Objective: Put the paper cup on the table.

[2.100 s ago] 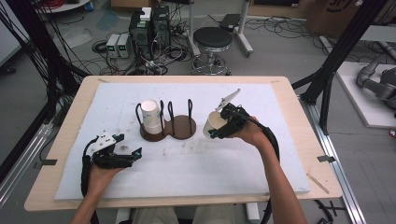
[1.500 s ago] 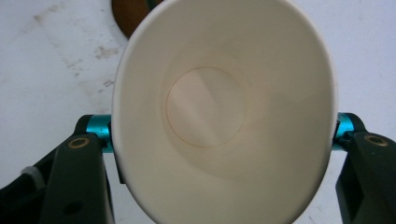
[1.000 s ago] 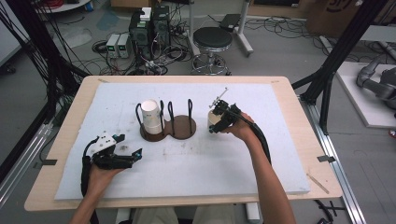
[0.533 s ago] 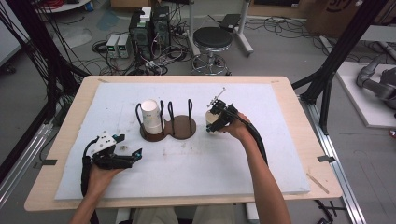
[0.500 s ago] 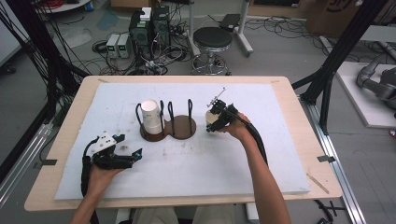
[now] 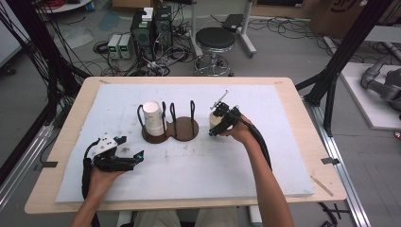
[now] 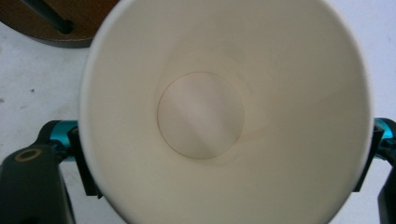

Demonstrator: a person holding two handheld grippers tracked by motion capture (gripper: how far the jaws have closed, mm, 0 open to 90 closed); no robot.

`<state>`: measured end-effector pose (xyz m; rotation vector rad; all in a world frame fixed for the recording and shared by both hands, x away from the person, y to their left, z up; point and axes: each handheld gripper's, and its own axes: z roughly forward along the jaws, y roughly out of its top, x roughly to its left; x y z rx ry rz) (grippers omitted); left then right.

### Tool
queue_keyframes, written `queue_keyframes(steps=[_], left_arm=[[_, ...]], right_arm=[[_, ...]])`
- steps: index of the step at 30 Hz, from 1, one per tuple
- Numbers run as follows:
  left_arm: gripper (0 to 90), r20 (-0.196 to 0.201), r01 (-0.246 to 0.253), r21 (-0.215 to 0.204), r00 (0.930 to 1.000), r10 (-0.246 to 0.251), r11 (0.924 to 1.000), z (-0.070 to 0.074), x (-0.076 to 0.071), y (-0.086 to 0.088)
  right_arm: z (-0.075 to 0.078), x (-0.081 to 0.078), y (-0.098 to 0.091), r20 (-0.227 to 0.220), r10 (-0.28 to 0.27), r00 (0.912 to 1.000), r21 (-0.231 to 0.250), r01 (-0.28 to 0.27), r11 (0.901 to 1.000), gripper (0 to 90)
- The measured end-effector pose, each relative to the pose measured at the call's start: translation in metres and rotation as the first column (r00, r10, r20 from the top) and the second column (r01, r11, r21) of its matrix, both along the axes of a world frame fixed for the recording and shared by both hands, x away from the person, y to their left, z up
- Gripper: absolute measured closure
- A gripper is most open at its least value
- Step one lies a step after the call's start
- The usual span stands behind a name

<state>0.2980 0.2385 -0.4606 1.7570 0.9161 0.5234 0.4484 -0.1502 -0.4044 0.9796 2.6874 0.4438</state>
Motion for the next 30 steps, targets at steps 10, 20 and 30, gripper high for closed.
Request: queue_keyframes(steps=[10, 20, 30], left_arm=[[6.6, -0.003, 0.003, -0.001, 1.0, -0.003, 1.0, 0.0, 0.0, 0.001], [6.6, -0.007, -0.008, -0.01, 0.9999, 0.008, 0.9999, 0.0, 0.001, 0.001], [6.6, 0.006, -0.021, -0.016, 0.9998, 0.021, 0.9997, 0.0, -0.001, 0.002]], right_arm=[[0.002, -0.006, -0.011, 0.004, -0.018, 0.9998, 0.056, 0.018, 0.9983, 13.6], [0.006, -0.029, -0.032, 0.07, -0.041, 0.9967, 0.127, 0.032, 0.9914, 13.7], [0.005, -0.067, -0.057, 0.2, -0.095, 0.9752, 0.271, 0.038, 0.9618, 13.8]])
